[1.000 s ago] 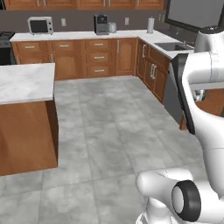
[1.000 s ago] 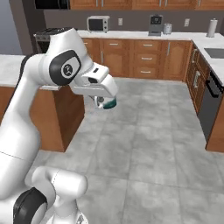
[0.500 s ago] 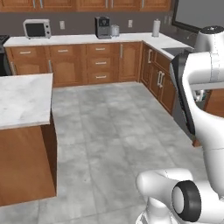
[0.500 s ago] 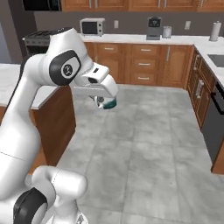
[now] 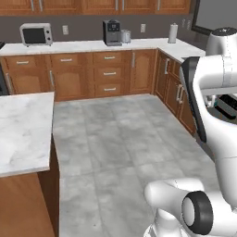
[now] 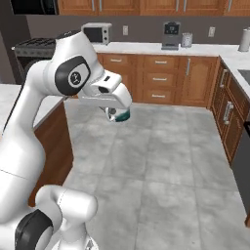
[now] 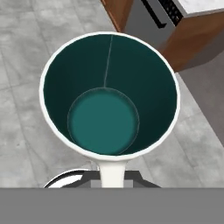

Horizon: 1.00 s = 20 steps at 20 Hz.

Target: Pick the teapot and mug and place them in the sink. Then turn on the water.

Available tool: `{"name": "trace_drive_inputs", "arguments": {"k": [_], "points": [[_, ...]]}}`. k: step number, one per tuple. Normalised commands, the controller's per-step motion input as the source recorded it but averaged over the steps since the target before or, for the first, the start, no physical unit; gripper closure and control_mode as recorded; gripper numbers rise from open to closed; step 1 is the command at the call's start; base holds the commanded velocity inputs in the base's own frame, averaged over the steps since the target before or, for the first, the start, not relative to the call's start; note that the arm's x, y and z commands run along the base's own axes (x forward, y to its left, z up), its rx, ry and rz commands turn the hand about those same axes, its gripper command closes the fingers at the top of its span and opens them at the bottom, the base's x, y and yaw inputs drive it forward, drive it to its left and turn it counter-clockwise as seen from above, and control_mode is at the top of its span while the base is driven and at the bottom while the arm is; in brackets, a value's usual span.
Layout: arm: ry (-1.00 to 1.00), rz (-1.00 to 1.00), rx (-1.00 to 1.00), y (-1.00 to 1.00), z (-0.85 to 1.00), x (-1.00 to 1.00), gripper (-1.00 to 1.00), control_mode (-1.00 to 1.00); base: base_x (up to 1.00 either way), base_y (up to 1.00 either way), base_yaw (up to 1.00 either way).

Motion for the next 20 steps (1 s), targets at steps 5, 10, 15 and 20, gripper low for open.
{"name": "trace_drive_inputs", "arguments": {"k": [5, 10, 15, 20], "points": [[0.00, 0.00, 0.00, 0.00, 0.00, 0.00, 1.00, 1.00, 1.00, -0.02, -0.05], [0.00, 0.00, 0.00, 0.00, 0.00, 0.00, 1.00, 1.00, 1.00, -0.01, -0.11], [0.00, 0.00, 0.00, 0.00, 0.00, 0.00, 1.00, 1.00, 1.00, -0.11, -0.21], [0.00, 0.00, 0.00, 0.00, 0.00, 0.00, 1.00, 1.00, 1.00, -0.10, -0.27]]}}
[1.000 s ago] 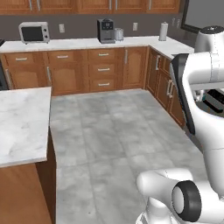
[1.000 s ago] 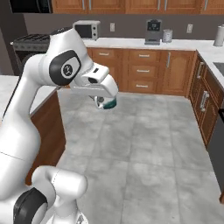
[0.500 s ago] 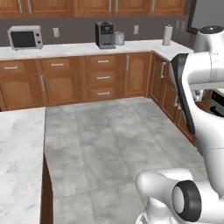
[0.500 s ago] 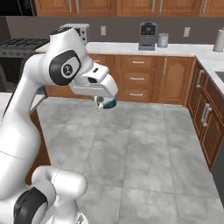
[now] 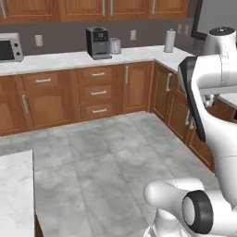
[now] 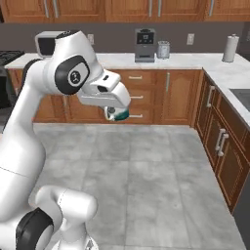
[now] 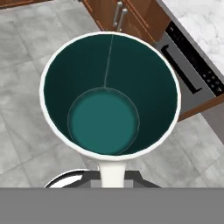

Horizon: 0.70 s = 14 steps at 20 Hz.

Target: Pick the teapot and mug and place them in the sink. Then turn on the water.

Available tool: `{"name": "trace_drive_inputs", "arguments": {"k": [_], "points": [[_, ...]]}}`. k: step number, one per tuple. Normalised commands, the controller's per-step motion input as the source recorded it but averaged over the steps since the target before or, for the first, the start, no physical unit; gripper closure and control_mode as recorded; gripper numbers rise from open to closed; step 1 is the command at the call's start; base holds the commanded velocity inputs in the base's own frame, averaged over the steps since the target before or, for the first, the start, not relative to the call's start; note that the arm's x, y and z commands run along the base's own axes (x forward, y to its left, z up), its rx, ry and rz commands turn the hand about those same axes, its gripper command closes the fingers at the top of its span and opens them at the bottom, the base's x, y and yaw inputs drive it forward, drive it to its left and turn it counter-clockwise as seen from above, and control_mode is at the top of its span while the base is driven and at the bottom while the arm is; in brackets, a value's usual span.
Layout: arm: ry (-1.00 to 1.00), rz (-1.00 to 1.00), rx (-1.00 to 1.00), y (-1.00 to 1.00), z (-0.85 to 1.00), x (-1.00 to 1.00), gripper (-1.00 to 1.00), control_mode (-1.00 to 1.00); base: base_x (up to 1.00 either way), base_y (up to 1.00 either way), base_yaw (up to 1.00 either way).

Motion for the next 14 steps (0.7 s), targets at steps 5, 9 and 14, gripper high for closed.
{"name": "trace_drive_inputs", "arguments": {"k": [5, 9, 14], "points": [[0.00, 0.00, 0.00, 0.00, 0.00, 0.00, 1.00, 1.00, 1.00, 0.00, -0.40], [0.00, 0.00, 0.00, 0.00, 0.00, 0.00, 1.00, 1.00, 1.00, 0.00, -0.44], [0.00, 0.00, 0.00, 0.00, 0.00, 0.00, 1.00, 1.00, 1.00, -0.24, -0.30]]}}
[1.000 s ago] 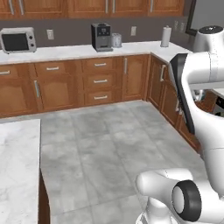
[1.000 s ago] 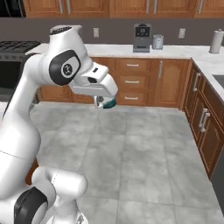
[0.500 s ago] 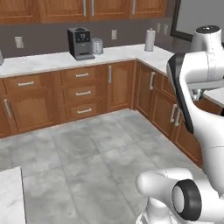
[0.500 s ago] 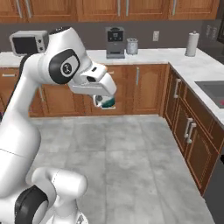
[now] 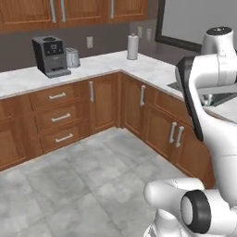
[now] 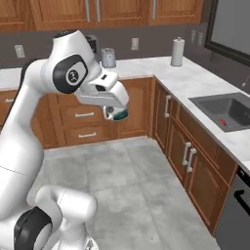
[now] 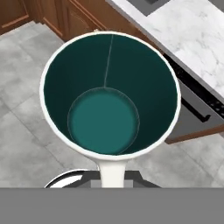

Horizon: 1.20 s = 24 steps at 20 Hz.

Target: Pick the teapot and mug and place them in the sink. Then turn on the water.

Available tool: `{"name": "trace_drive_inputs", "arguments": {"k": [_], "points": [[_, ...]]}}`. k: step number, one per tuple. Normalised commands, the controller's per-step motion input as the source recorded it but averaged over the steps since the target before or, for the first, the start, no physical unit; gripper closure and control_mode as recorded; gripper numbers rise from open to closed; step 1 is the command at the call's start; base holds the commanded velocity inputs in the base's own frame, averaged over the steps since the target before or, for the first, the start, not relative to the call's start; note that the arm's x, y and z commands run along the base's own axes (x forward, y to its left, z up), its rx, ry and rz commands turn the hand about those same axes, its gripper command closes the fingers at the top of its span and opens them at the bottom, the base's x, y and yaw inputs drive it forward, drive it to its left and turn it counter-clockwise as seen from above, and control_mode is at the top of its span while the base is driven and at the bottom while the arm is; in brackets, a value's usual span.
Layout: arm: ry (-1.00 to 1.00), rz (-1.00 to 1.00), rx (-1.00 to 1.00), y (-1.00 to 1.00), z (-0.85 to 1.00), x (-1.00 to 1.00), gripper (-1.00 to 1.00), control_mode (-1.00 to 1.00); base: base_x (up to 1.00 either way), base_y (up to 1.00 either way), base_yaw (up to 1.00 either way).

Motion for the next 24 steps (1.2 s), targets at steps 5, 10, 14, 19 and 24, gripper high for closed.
{"name": "trace_drive_inputs", "arguments": {"k": [5, 10, 14, 19, 24], "points": [[0.00, 0.00, 0.00, 0.00, 0.00, 0.00, 1.00, 1.00, 1.00, -0.53, -0.22], [0.00, 0.00, 0.00, 0.00, 0.00, 0.00, 1.00, 1.00, 0.88, -0.40, -0.31], [0.00, 0.00, 0.00, 0.00, 0.00, 0.00, 1.00, 1.00, 0.56, -0.05, -0.49], [0.00, 0.00, 0.00, 0.00, 0.00, 0.00, 1.00, 1.00, 0.32, 0.10, -0.61], [0.00, 0.00, 0.00, 0.00, 0.00, 0.00, 1.00, 1.00, 0.50, 0.37, -0.59]]}}
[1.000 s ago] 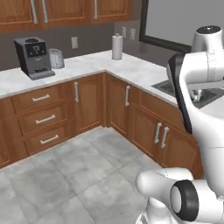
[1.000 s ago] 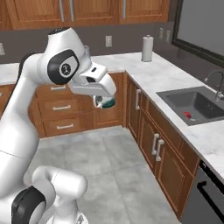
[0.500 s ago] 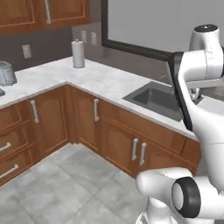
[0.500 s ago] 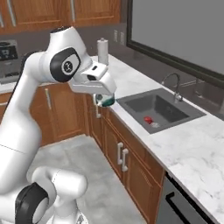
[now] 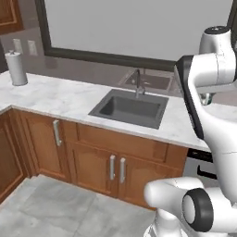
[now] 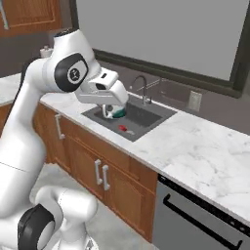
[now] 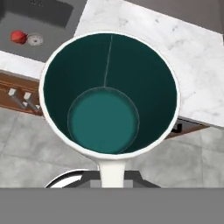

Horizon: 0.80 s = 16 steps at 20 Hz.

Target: Pick the teapot and mug and place them in the sink. Then turn on the water.

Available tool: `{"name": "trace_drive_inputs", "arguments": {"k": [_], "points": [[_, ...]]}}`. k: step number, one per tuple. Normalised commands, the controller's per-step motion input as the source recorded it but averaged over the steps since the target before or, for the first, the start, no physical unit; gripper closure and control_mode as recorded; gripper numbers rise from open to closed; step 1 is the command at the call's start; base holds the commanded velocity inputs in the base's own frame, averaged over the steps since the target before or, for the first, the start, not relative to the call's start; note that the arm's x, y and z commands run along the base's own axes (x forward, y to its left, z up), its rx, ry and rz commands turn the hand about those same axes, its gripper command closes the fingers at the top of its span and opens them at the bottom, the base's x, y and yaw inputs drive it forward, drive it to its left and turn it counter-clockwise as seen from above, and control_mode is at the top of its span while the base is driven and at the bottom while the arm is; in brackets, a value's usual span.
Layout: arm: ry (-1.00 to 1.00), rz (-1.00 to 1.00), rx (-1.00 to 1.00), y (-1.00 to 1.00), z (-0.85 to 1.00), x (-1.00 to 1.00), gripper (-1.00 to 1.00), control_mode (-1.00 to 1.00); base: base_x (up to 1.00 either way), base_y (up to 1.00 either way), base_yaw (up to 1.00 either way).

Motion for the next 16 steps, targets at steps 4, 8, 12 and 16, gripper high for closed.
{"name": "trace_drive_inputs", "arguments": {"k": [4, 8, 12, 16], "points": [[0.00, 0.00, 0.00, 0.00, 0.00, 0.00, 1.00, 1.00, 0.67, 0.37, -0.57], [0.00, 0.00, 0.00, 0.00, 0.00, 0.00, 1.00, 1.00, 0.75, 0.28, -0.48], [0.00, 0.00, 0.00, 0.00, 0.00, 0.00, 1.00, 1.00, 0.63, 0.18, -0.43], [0.00, 0.00, 0.00, 0.00, 0.00, 0.00, 1.00, 1.00, 0.55, 0.17, -0.44]]}}
